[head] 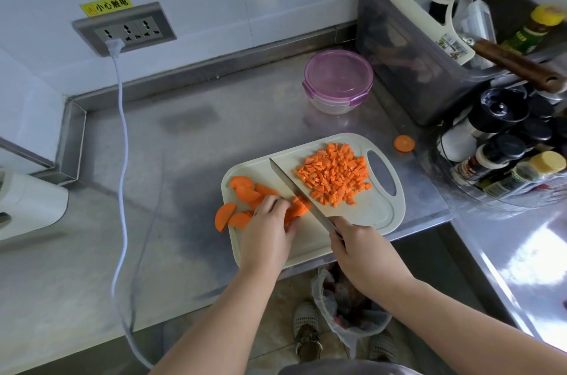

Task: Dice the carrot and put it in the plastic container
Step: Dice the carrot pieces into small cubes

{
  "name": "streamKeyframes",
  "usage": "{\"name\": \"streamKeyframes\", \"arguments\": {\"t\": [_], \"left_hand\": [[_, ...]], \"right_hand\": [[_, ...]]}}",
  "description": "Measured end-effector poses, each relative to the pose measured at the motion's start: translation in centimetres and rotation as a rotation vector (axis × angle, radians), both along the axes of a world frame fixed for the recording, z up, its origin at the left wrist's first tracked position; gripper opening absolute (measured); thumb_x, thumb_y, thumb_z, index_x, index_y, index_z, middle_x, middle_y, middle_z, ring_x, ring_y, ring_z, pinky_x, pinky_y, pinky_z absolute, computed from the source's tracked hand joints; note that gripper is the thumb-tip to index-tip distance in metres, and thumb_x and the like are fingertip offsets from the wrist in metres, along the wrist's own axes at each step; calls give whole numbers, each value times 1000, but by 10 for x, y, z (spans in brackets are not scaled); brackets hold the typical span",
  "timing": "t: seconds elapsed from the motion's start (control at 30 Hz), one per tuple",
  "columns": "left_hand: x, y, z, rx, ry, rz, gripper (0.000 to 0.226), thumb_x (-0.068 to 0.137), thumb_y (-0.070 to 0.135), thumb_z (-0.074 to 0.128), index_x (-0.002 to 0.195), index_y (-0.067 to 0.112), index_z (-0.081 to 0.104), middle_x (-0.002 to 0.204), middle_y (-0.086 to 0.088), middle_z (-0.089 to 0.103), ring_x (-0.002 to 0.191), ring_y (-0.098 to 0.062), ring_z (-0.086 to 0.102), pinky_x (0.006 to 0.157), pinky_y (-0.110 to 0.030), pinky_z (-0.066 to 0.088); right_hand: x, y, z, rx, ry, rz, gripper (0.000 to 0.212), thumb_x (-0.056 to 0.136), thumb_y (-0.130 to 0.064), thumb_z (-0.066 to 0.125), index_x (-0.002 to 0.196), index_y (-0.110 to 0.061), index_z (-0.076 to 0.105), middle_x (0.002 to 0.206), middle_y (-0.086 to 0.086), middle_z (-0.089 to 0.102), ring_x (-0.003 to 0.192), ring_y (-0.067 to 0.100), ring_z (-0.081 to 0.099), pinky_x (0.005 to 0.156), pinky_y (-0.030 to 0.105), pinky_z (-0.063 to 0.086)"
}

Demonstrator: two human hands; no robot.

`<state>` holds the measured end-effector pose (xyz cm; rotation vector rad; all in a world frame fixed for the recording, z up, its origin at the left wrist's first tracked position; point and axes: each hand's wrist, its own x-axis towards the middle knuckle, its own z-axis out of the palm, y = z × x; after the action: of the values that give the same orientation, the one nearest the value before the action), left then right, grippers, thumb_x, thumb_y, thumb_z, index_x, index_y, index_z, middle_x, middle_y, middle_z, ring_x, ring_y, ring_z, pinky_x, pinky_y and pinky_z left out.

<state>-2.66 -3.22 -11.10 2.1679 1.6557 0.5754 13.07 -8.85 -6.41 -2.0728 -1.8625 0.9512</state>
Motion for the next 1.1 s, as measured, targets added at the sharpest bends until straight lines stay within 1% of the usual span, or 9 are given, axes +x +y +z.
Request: {"name": "streamKeyframes", "arguments": {"t": [0.13,0.23,0.4,0.5,0.73,0.83,0.9,1.0,1.1], "left_hand": [[-1,-1,-6,41,25,-12,18,72,16,80,85,14,68,96,4,62,79,-20,65,55,-25,44],[0,0,-8,44,19,-9,16,72,13,79,85,12,68,96,2,63,81,-22,66,56,-28,48],[1,1,-9,52,10,-15,13,73,10,76,84,11,68,94,1,64,82,-23,66,56,-29,47],[0,1,-10,57,12,-25,16,70,5,76,83,11,69,93,1,64,81,-23,66,54,-28,47],[-2,2,-14,80,6,-51,15,69,2,76,79,10,68,87,0,62,76,-22,65,50,-28,47],[-3,2,-16,90,4,-60,12,73,4,75,76,10,65,85,1,61,73,-20,64,48,-30,48],[-3,2,-17,103,0,-62,12,74,5,75,75,10,65,85,2,61,72,-18,63,48,-28,48],[-3,2,-19,120,-27,-60,12,73,5,77,77,10,67,86,2,62,72,-16,64,50,-24,47],[-3,3,-21,147,-66,-67,12,74,7,79,81,11,70,89,3,64,75,-14,66,54,-24,51]], "right_hand": [[-3,-3,3,-13,-30,22,32,102,-27,34,132,-23,46,91,4,64,80,25,62,70,39,52],[-5,-4,3,-19,-59,39,34,103,-27,34,134,-24,44,94,3,65,82,25,63,72,39,53],[-7,-1,1,-48,-110,52,34,103,-27,32,135,-25,41,93,1,65,82,24,63,71,38,53],[-9,3,-2,-91,-167,76,30,102,-20,35,132,-21,41,89,3,64,78,25,64,68,38,54],[-13,6,-7,-176,-221,110,27,98,-10,38,124,-17,38,88,8,64,77,29,62,58,34,41],[-15,8,-10,-225,-259,137,32,95,-8,39,126,-15,36,79,4,55,70,27,56,54,33,37],[-16,11,-11,-248,-251,127,34,94,-7,39,127,-15,35,79,4,54,70,26,56,57,34,41],[-14,11,-8,-266,-187,59,30,99,-14,37,128,-17,39,95,7,64,84,27,64,71,38,54],[-6,12,-6,-247,-135,-9,29,102,-20,33,129,-17,43,101,9,65,90,28,65,79,42,55]]}}
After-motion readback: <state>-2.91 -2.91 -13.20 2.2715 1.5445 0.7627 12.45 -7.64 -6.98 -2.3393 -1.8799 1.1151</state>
